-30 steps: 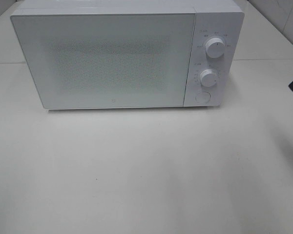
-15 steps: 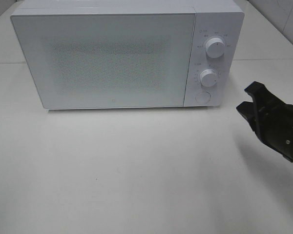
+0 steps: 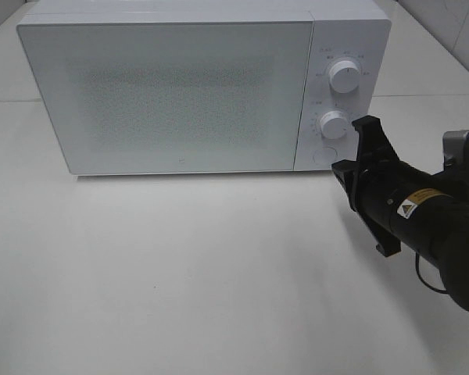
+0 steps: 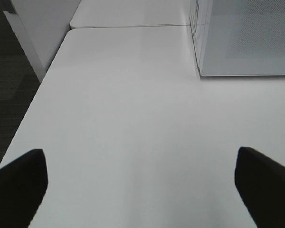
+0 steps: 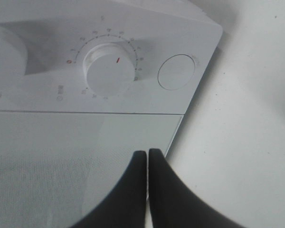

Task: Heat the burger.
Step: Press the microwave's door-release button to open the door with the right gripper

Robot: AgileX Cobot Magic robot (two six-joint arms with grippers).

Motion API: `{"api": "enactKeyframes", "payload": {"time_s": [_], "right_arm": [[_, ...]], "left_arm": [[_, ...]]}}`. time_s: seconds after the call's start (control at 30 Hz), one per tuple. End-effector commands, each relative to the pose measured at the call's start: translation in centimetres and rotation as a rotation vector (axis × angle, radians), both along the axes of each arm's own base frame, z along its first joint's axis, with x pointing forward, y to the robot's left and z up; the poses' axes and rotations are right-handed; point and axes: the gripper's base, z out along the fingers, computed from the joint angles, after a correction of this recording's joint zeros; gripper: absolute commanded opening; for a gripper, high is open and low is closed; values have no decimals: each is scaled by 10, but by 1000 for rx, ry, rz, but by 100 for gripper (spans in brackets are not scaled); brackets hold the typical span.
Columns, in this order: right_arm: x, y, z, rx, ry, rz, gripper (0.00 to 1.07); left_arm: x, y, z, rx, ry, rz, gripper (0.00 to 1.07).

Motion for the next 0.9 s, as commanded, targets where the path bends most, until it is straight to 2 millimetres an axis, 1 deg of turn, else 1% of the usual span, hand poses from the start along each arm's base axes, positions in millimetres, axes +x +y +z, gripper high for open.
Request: {"api": "enactKeyframes", "payload": {"time_s": [0.03, 0.07, 0.1, 0.13, 0.17, 0.23, 0.27, 0.53, 0.6, 0.8, 0.87, 0.9], "right_arm": [[14, 7, 0, 64, -3, -50, 0], [14, 7, 0, 64, -3, -50, 0], [20, 11, -2, 76, 4, -56, 0], [20, 11, -2, 76, 4, -56, 0], [26, 15, -5, 83, 21, -57, 0], [29, 17, -7, 83, 35, -61, 0], [33, 19, -10, 86, 53, -77, 0], [46, 21, -21, 92, 94, -138, 0], [51, 23, -30, 93, 119, -168, 0], [55, 24, -33, 96, 119, -185, 0], [61, 26, -35, 100, 116, -188, 0], [61, 26, -35, 100, 116, -188, 0]], "left_arm": [[-3, 0, 0, 3, -26, 0, 106], [-3, 0, 0, 3, -26, 0, 106], [-3, 0, 0, 3, -26, 0, 106], [-3, 0, 0, 3, -26, 0, 106], [-3, 0, 0, 3, -26, 0, 106], [-3, 0, 0, 3, -26, 0, 106], [-3, 0, 0, 3, -26, 0, 106], [-3, 0, 0, 3, -26, 0, 106], [-3, 0, 0, 3, -26, 0, 106], [-3, 0, 0, 3, -26, 0, 106], [-3, 0, 0, 3, -26, 0, 106], [-3, 0, 0, 3, -26, 0, 106]]}}
